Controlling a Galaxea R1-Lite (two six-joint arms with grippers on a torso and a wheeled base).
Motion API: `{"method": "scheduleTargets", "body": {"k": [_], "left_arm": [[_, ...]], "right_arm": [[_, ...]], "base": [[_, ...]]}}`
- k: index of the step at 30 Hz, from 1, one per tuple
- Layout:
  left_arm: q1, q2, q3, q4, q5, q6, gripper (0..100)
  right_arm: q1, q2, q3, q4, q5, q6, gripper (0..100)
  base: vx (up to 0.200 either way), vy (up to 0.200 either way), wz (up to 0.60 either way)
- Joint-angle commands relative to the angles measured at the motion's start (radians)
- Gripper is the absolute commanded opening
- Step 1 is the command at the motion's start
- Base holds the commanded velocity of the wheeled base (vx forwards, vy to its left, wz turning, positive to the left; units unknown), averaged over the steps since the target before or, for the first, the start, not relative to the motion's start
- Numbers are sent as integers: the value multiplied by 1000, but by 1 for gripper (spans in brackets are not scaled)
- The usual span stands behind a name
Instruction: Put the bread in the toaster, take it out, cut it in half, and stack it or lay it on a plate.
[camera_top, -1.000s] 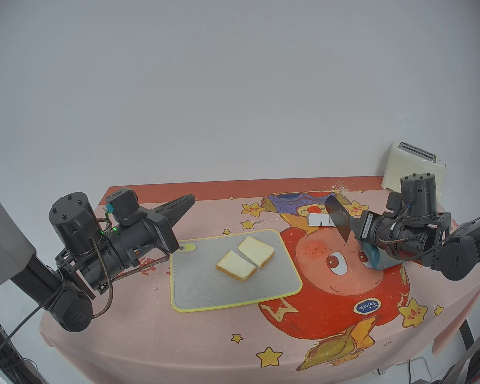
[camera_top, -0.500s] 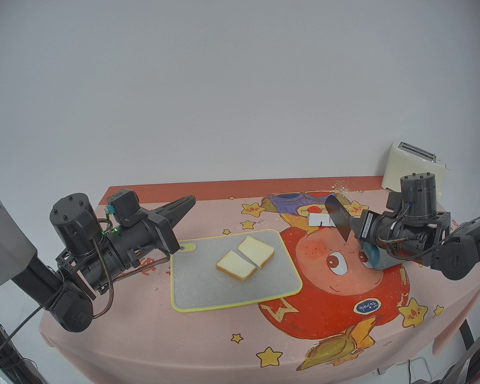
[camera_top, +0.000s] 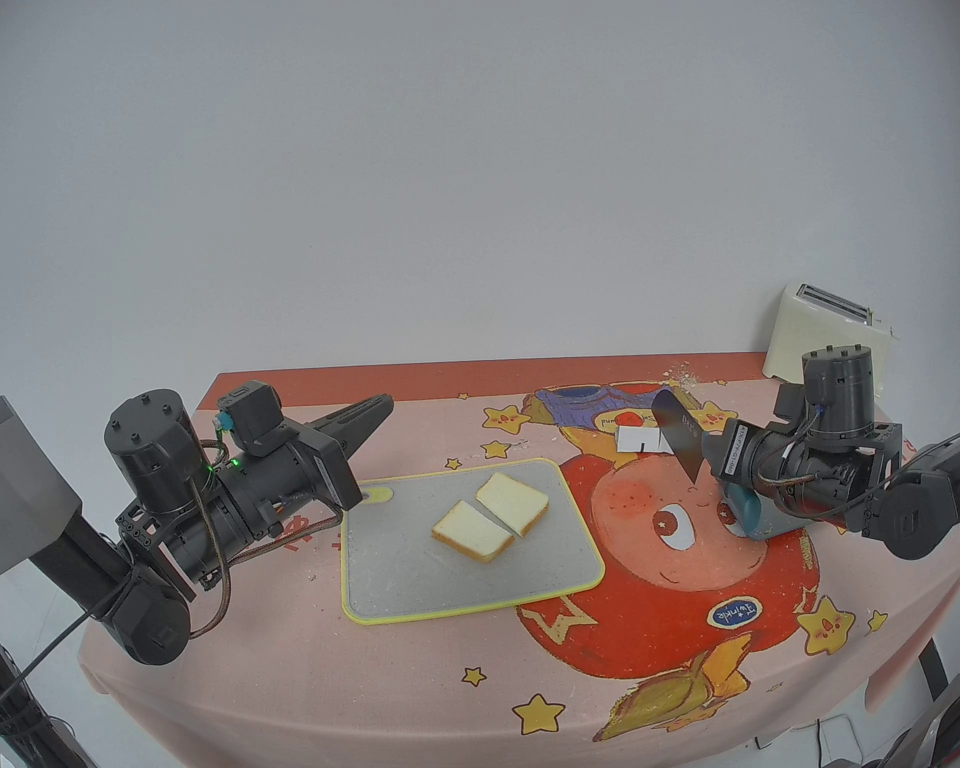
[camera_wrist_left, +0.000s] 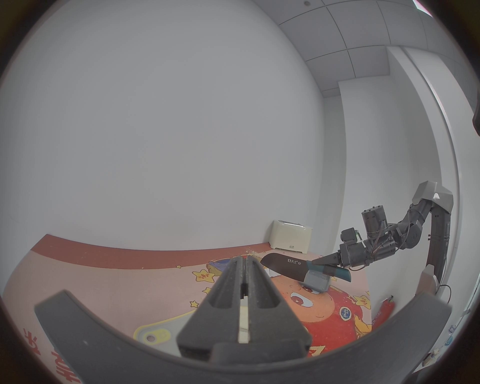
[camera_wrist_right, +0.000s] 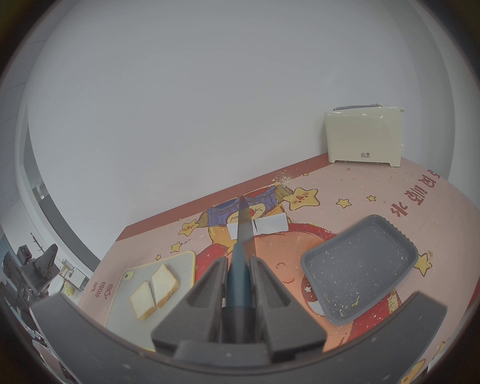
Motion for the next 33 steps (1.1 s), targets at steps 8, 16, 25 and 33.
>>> {"method": "scheduleTargets", "body": {"k": [8,16,25,33], "left_arm": [[0,2,1,0,0,0,0],[0,5,1,0,0,1,0],[0,5,1,0,0,1,0],[0,5,1,0,0,1,0]], "right_arm": [[4,5,3,0,-1,0,0],[8,5,34,1,-1,0,0],[7,13,46,0,-1,2,0],[8,19,60,0,-1,0,0]], "base": [[0,0,0],[0,0,0],[0,0,0],[0,0,0]]}}
